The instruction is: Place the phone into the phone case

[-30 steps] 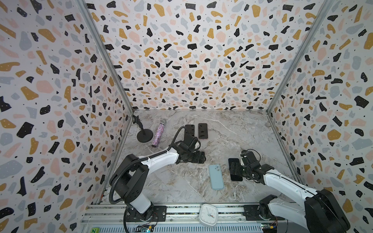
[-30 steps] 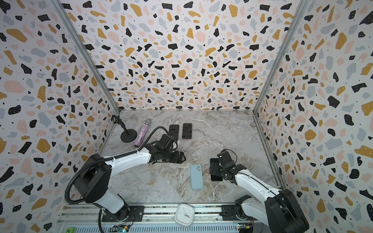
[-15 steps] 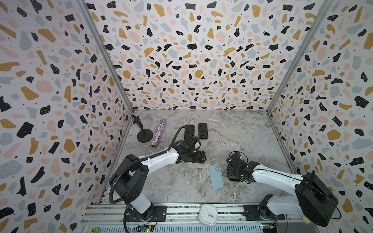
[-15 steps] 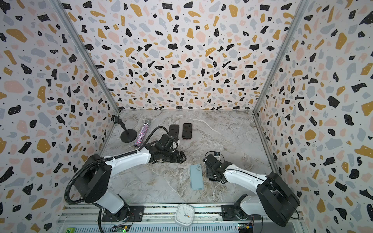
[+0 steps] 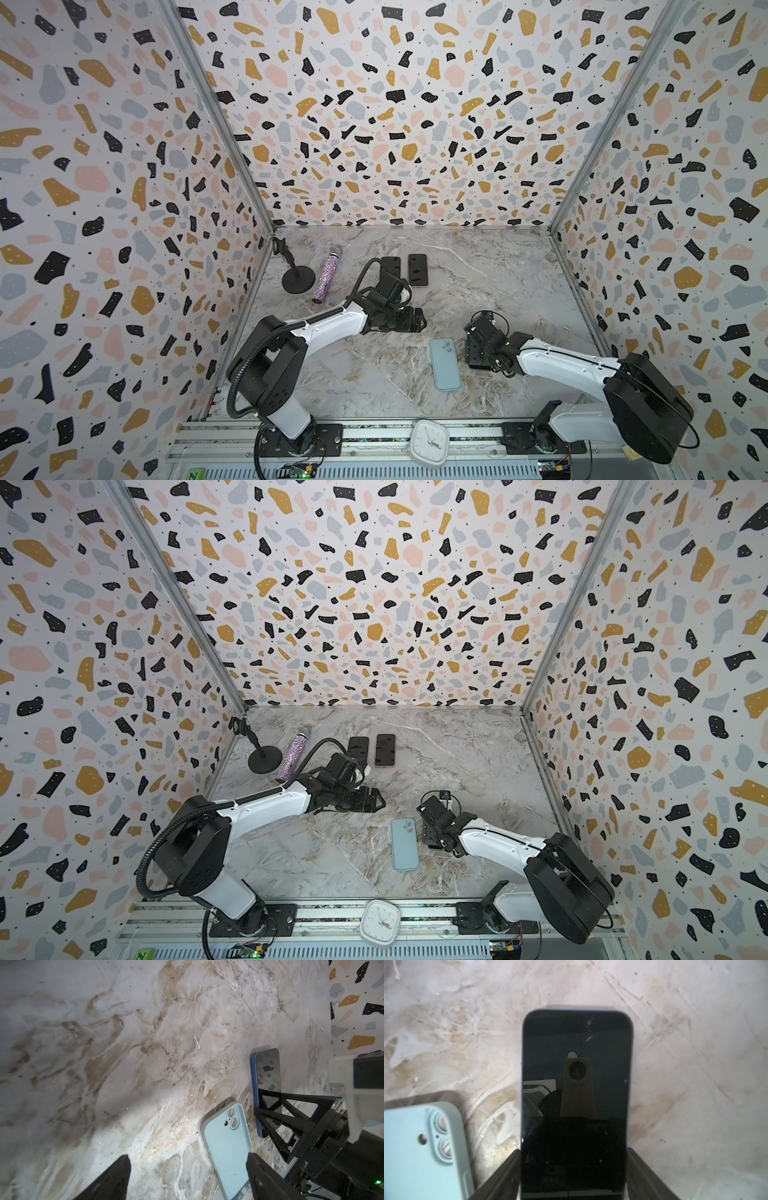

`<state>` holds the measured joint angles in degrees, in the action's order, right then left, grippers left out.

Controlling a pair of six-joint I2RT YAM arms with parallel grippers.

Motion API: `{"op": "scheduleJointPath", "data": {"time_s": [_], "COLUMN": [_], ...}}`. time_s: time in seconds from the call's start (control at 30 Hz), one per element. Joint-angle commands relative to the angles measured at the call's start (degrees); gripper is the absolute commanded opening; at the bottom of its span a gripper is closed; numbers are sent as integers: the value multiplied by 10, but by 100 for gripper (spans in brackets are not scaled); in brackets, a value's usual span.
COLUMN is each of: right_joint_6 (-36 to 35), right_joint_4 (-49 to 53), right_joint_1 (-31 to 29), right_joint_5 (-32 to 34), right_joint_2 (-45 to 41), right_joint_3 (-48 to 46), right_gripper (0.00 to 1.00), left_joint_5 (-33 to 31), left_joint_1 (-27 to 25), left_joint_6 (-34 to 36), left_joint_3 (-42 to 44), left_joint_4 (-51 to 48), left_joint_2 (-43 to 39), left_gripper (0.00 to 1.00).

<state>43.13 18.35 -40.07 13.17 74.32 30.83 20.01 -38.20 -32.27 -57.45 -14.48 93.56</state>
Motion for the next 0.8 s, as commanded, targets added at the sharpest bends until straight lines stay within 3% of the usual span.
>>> {"op": "scheduleJointPath", "data": {"time_s": [0.0,0.17,0.4,0.77], "right_joint_6": [-35,-82,-111,-126], "right_joint_4": [-26,-84,-144,-162], "right_joint_1": [30,67,124,141], "right_joint_5": [-69,-119,-196,-237], "right_joint_2": [-7,-35,-49,-46], "right_joint_3": [-32,-59,-101,-109], "right_gripper": [59,57,54,52], "left_joint_5": [43,70,135,155], "left_joint_1": [-2,-28,-56,-63], "left_joint_6": [-27,-47,-108,-171], "left_joint_3": [-33,-88,-141,-173], "left_joint_4": [36,52,149,265], "left_joint_2": [27,83,175,271], "left_gripper": [86,83,71,59]}}
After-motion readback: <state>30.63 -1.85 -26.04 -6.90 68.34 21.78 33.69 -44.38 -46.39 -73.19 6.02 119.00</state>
